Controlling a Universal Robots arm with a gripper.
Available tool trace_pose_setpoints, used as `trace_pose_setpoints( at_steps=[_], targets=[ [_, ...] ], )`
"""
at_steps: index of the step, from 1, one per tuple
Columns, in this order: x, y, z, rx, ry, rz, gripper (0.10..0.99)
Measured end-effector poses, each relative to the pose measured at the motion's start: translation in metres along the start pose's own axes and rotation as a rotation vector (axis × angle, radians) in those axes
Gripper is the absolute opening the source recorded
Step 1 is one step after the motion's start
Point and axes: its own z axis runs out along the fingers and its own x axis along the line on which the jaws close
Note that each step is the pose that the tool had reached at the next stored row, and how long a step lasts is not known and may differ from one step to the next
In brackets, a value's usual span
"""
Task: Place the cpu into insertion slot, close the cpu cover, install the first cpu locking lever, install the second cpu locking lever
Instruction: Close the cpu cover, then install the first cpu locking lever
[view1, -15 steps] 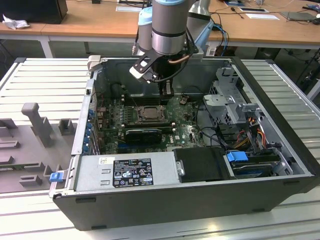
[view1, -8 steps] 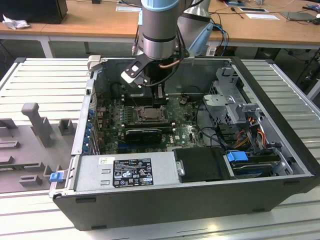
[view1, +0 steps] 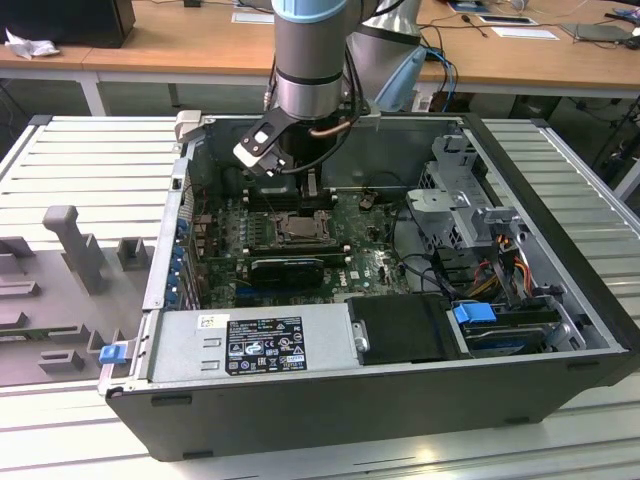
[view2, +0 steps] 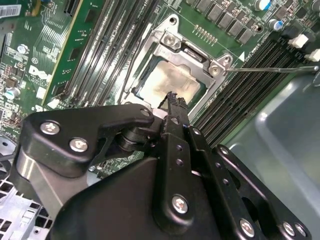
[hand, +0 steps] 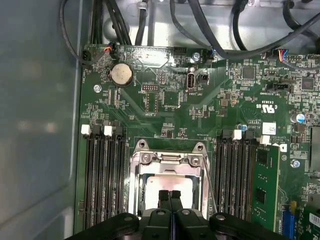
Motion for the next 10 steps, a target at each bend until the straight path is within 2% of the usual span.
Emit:
trace_pose_setpoints(
  at_steps=[3,10],
  targets=[
    [0.0,-0.0017,-0.0002,0.0,-0.0001,0.0,0.106],
    [0.0003,-0.0013,-0.0139,0.0,-0.0001,0.0,0.106]
  ],
)
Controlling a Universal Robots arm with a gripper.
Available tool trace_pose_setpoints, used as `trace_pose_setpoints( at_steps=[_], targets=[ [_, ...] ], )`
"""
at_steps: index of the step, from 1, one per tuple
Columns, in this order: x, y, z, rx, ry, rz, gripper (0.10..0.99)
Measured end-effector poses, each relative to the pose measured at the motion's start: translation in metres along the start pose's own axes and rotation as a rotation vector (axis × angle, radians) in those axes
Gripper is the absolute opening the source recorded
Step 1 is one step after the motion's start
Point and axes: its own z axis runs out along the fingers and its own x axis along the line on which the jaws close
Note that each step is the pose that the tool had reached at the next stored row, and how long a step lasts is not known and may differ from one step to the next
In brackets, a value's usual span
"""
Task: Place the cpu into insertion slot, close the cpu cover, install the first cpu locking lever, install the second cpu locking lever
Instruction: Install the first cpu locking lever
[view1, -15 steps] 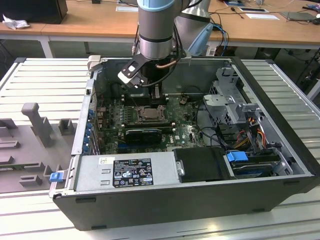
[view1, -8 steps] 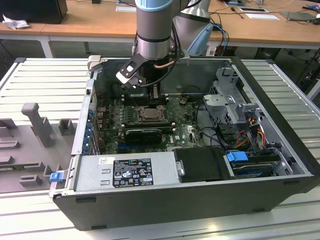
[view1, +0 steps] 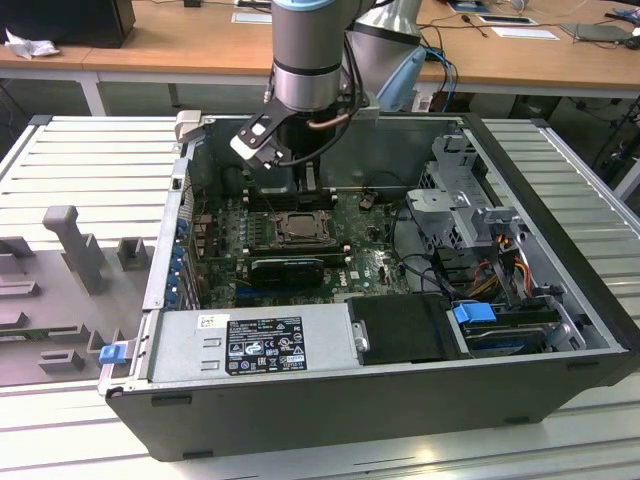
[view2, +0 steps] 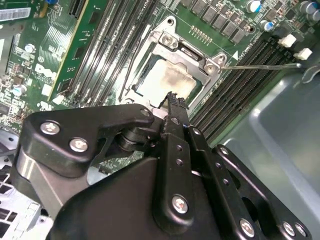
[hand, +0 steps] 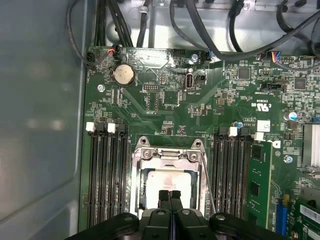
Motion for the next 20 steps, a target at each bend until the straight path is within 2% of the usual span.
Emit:
trace_pose_setpoints(
  at_steps=[3,8,20],
  targets=[
    [0.0001,0.0002,-0.0047,0.0,0.0,0.0,0.106],
    [0.0002,0.0003,-0.0082,0.0,0.0001,0.0,0.106],
    [0.0002,0.0004,-0.0129,0.0,0.0,0.0,0.106]
  ],
)
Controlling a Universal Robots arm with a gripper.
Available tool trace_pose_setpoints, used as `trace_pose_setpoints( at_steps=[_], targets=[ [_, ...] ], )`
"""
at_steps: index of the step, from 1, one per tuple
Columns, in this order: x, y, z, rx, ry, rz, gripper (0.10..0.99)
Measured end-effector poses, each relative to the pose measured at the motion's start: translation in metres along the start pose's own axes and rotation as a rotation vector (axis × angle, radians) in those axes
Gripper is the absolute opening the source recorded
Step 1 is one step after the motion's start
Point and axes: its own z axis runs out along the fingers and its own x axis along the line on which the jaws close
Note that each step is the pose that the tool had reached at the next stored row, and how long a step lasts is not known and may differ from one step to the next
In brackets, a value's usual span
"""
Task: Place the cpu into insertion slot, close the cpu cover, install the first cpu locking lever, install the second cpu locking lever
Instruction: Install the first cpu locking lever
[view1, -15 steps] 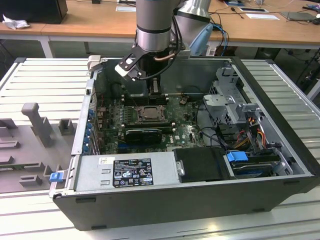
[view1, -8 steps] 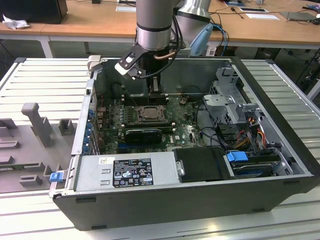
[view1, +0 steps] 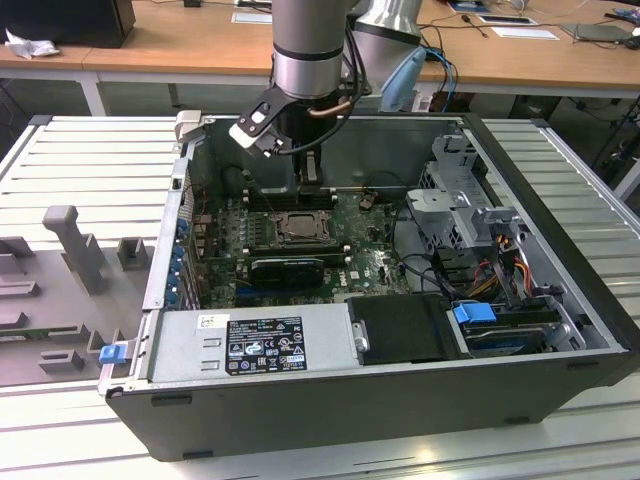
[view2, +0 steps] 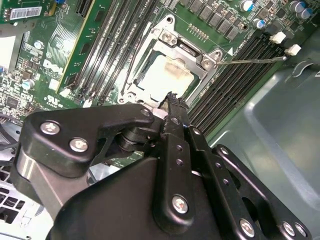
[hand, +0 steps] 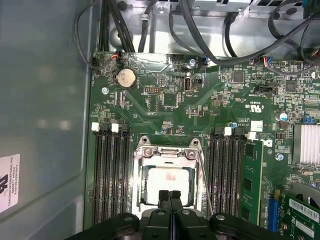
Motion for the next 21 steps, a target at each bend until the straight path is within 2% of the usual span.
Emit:
trace_pose_setpoints(
  at_steps=[21],
  targets=[
    [0.0002,0.0003,-0.0088,0.0,0.0002,0.0,0.106]
  ],
)
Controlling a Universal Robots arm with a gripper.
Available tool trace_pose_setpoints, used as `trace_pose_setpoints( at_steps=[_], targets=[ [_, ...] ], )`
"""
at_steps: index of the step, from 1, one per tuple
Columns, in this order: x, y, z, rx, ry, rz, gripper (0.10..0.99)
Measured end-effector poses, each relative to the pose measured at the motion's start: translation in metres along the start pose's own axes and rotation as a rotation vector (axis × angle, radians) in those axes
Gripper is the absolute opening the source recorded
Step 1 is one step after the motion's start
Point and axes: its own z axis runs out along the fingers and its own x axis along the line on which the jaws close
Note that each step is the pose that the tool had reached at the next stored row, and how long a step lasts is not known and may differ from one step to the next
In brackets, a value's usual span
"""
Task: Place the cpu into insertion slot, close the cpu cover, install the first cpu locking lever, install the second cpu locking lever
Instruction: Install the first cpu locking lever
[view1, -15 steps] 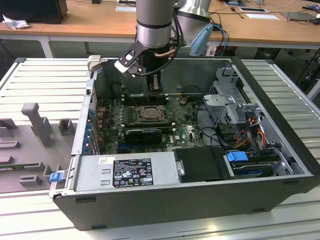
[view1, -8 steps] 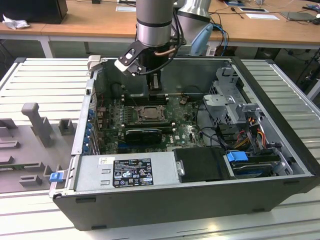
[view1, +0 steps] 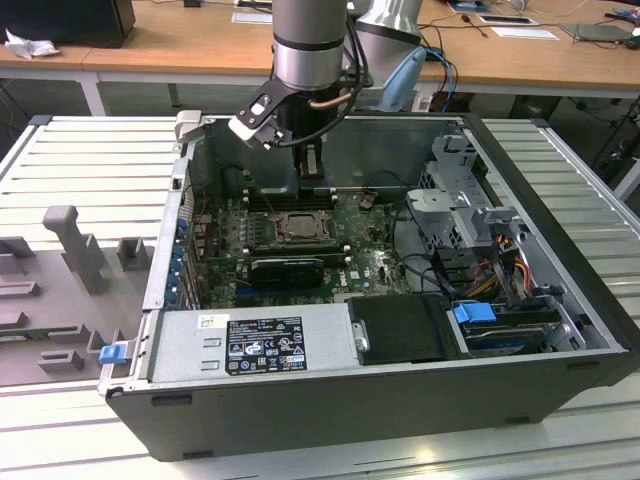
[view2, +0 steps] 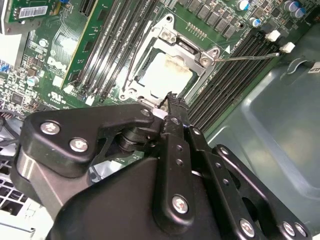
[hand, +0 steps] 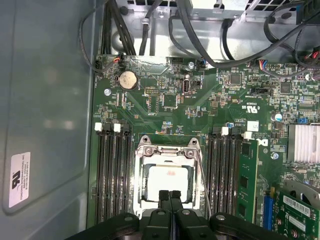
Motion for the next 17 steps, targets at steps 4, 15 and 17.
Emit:
trace_pose_setpoints(
  at_steps=[4,15,17],
  targets=[
    [0.0,0.0001,-0.0025,0.0,-0.0002,0.0,0.106],
    [0.0,0.0001,-0.0046,0.003,0.0064,-0.205,0.106],
    [0.0,0.0001,-0.0043,0.004,0.0078,-0.248,0.106]
  ],
)
